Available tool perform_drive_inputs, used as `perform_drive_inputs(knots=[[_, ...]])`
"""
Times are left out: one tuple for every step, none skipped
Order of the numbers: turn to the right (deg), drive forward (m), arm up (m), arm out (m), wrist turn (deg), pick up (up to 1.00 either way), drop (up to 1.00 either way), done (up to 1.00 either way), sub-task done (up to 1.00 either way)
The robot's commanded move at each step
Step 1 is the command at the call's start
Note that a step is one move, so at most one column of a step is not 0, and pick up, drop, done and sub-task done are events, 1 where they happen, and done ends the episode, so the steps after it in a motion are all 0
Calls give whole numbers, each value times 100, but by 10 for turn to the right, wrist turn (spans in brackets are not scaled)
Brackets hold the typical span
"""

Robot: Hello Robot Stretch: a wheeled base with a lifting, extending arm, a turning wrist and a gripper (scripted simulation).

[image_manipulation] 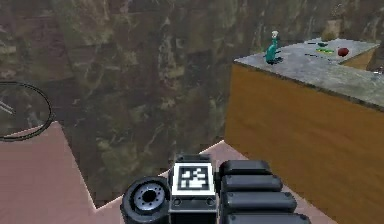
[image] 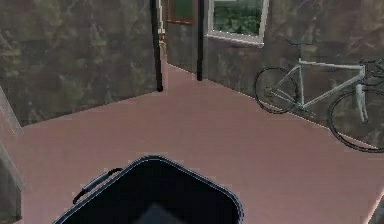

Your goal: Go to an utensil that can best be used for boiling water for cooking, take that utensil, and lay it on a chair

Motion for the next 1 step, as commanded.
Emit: perform_drive_inputs(knots=[[0,100,0,0,0,0,0,0,0]])
